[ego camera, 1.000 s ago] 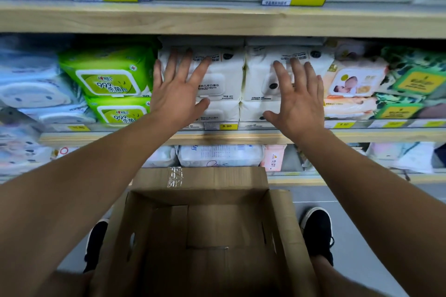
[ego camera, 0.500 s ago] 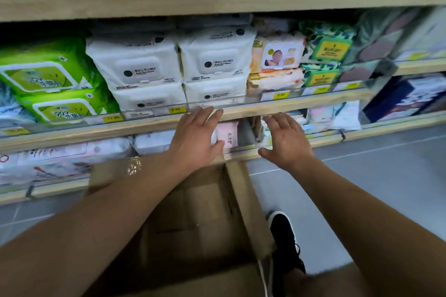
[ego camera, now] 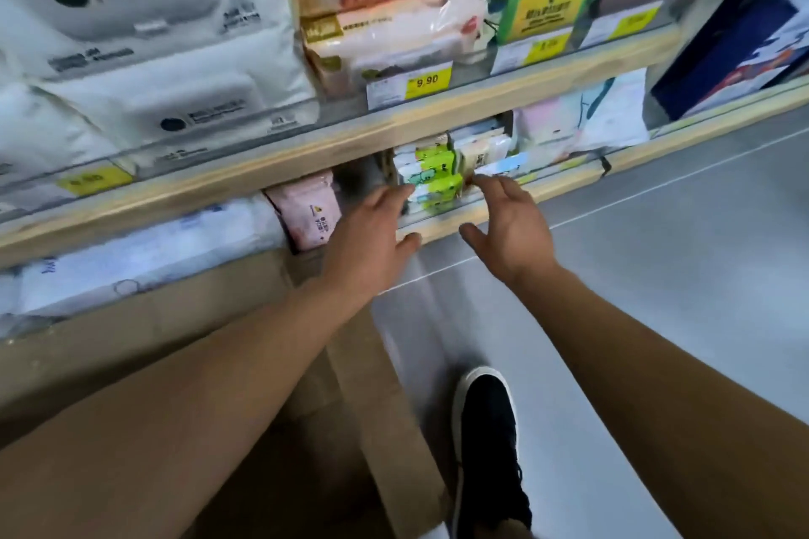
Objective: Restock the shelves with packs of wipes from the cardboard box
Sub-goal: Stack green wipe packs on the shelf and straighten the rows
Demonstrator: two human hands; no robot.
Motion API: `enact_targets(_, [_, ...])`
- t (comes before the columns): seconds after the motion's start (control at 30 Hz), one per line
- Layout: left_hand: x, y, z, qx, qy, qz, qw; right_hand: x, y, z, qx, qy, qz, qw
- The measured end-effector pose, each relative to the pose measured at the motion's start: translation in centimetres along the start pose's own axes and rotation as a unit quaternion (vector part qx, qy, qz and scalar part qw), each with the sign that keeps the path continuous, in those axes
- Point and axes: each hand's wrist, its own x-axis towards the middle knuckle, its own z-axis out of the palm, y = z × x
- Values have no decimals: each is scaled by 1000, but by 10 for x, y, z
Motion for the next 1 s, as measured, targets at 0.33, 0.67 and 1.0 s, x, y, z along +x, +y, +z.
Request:
enact_targets(0.33, [75,-19,53,-16,114,-6,993,62,8,51,-114,174,-49,977])
enact_targets(0.67, [79,-23,89,-113,114,-74,984,73,20,65,-68,155,-54,984])
enact_targets(1.0, [65,-17,82,-76,180,9,981,49,43,56,20,283,-23,959])
